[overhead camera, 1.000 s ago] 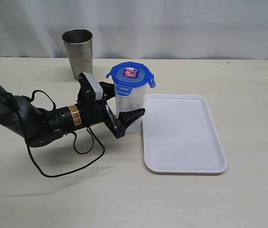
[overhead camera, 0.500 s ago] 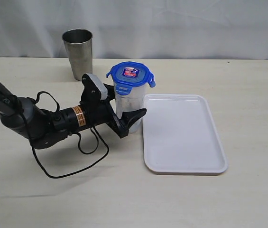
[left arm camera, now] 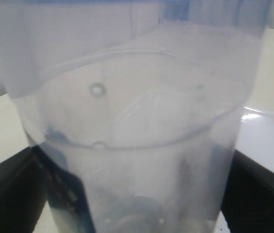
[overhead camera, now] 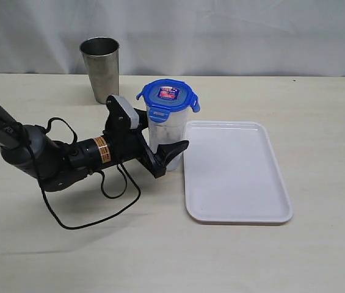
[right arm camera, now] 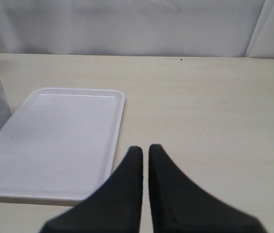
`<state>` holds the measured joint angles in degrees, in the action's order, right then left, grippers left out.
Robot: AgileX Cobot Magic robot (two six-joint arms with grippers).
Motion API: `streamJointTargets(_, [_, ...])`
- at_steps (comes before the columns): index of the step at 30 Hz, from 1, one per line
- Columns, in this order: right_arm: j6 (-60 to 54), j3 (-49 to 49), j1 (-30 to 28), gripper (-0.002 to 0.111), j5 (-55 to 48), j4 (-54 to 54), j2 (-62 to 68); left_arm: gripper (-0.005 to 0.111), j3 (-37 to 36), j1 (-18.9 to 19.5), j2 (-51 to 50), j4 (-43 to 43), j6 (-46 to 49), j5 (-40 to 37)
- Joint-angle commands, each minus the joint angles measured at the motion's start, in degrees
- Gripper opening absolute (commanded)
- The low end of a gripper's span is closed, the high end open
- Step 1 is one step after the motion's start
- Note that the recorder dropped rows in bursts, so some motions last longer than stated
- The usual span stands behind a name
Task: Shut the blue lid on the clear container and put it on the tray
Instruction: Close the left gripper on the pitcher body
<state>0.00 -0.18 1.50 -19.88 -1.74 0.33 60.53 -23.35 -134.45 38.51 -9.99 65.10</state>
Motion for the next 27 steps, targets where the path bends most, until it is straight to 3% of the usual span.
streamJointTargets(1, [0.00,0.18,-0.02,0.005,0.19,0.09,-0.33,0.081,0.24,-0.29,0.08,-0.11,-0.41,0.27])
streamJointTargets(21, [0.00,0.18,-0.02,0.005,0.19,0.09,-0.33,0.080,0.24,-0.29,0.08,-0.20,-0.41,0.27])
streamJointTargets(27, [0.00,0.18,-0.02,0.005,0.19,0.09,-0.33,0.053,0.24,-0.29,0.08,0.04,-0.41,0.15])
